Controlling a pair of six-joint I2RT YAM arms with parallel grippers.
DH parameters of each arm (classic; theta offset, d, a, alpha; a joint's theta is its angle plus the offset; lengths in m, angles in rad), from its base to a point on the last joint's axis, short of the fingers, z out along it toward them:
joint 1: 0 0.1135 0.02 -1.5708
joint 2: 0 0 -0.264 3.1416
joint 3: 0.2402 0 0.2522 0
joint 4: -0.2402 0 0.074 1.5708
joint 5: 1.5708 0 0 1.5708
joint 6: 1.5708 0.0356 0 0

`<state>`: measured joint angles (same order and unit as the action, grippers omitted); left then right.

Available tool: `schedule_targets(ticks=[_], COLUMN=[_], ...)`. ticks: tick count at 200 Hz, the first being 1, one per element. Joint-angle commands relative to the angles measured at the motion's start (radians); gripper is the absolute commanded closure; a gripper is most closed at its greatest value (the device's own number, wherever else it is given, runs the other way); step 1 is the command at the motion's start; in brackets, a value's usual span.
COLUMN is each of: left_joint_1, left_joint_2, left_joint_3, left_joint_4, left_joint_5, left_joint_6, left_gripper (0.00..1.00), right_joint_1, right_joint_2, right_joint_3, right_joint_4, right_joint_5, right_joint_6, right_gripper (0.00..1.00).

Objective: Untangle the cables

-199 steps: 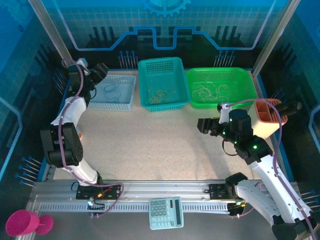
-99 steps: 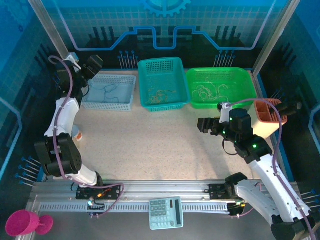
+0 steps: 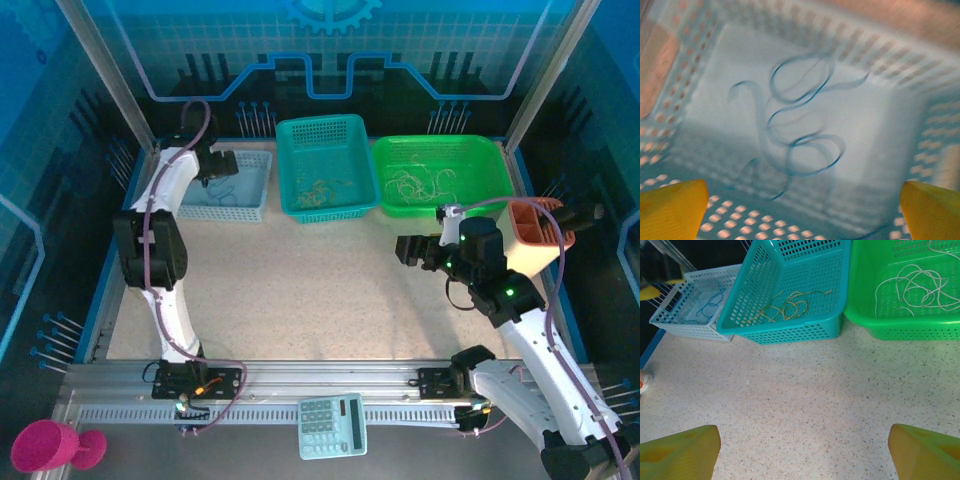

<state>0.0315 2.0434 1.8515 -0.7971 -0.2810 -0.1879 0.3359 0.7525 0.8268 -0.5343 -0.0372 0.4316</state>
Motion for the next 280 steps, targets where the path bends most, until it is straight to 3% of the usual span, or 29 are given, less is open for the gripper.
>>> schedule_targets(ticks=[1, 12, 33, 71, 91, 110, 140, 175, 195, 217, 232, 250, 280], left_joint_1=[-0.069, -0.086, -0.084, -0.084, -0.082, -0.084, -0.083, -0.084, -0.083, -0.084, -0.083, -0.081, -0.065], left_joint_2=[0.040, 0.054, 0.020, -0.172, -0.301, -0.449, -0.693, -0.920, -1.024, -1.131, -1.152, -1.114, -1.032], left_joint_3=[0.088, 0.101, 0.087, -0.050, -0.164, -0.311, -0.566, -0.835, -1.003, -1.225, -1.341, -1.411, -1.452], left_joint_4=[-0.141, -0.154, -0.151, 0.016, 0.123, 0.253, 0.441, 0.609, 0.723, 0.945, 1.074, 1.159, 1.248], left_joint_5=[-0.327, -0.361, -0.228, 0.004, 0.103, 0.198, 0.274, 0.283, 0.237, 0.135, 0.046, -0.037, -0.048], left_joint_6=[0.178, 0.183, 0.106, 0.005, -0.020, -0.033, -0.055, -0.061, -0.028, 0.014, 0.048, 0.084, 0.091], left_gripper=[0.01, 0.01, 0.01, 0.01, 0.01, 0.01, 0.01, 0.01, 0.01, 0.01, 0.01, 0.01, 0.01], right_joint_1=[-0.017, -0.017, -0.018, -0.020, -0.023, -0.024, -0.027, -0.030, -0.031, -0.031, -0.031, -0.036, -0.063], right_joint_2=[-0.010, -0.010, -0.010, -0.022, -0.019, -0.014, 0.012, 0.093, 0.140, 0.224, 0.313, 0.398, 0.462], right_joint_3=[0.034, 0.032, 0.029, 0.025, 0.017, 0.005, -0.016, -0.046, -0.117, -0.157, -0.159, -0.238, -0.264], right_joint_4=[-0.005, -0.001, 0.002, -0.006, -0.006, -0.001, 0.008, 0.048, 0.167, 0.283, 0.341, 0.588, 0.790], right_joint_5=[-0.020, -0.023, -0.024, -0.020, -0.018, -0.005, 0.036, 0.217, 0.317, 0.369, 0.492, 0.600, 0.631], right_joint_6=[-0.009, -0.007, -0.007, -0.012, -0.019, -0.026, -0.036, -0.026, -0.017, -0.148, -0.178, -0.224, -0.297], right_gripper=[0.12, 0.12, 0.12, 0.12, 0.11, 0.00, 0.00, 0.00, 0.00, 0.00, 0.00, 0.00, 0.00])
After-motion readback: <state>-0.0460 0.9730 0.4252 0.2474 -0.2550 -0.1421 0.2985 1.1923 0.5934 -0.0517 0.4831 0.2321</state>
